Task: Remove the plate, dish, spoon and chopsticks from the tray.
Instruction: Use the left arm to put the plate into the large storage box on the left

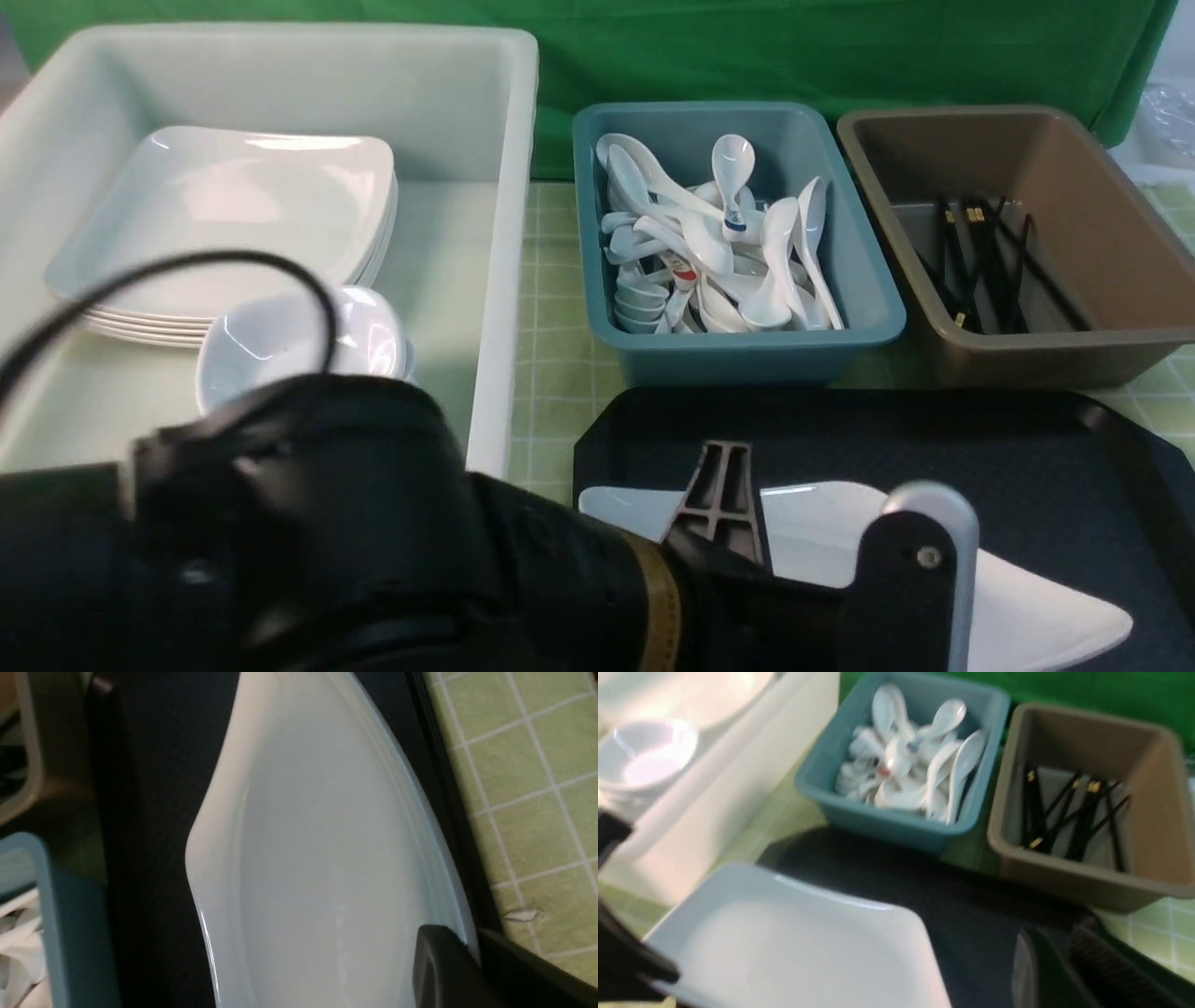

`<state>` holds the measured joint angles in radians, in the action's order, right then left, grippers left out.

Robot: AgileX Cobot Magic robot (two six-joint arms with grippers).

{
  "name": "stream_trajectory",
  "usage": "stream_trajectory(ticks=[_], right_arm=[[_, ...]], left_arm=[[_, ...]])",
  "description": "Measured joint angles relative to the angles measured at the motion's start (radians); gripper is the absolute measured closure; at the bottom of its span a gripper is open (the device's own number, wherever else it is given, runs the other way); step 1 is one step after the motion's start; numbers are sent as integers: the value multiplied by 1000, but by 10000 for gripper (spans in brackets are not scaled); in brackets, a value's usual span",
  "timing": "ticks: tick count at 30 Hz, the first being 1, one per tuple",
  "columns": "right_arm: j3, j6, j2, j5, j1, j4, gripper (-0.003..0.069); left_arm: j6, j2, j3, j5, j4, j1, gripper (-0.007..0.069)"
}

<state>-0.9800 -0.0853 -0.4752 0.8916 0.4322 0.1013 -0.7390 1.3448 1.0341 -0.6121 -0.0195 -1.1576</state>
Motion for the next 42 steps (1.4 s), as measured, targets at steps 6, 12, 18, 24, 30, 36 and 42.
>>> stream_trajectory(ticks=[6,12,18,24,30,36,42], right_arm=[[-57,-47,-7,0,0,25,617],[-105,-55,-95,-27,0,28,630],[-110,-5,-221,-109,0,-37,631],[-110,185,-305,-150,0,-206,631],[-110,248,-314,-151,0,-235,631],[-110,265,-313,-122,0,-238,633],[-110,266,-313,-122,0,-242,633]], left_arm=[[35,-132,-1,29,-29,0,594],[250,-220,78,-2,-250,53,594],[306,-186,155,-32,-392,379,594],[305,-34,157,-42,-407,692,594],[333,117,157,-35,-418,843,594],[430,252,157,1,-523,902,594],[486,318,163,48,-595,906,594]])
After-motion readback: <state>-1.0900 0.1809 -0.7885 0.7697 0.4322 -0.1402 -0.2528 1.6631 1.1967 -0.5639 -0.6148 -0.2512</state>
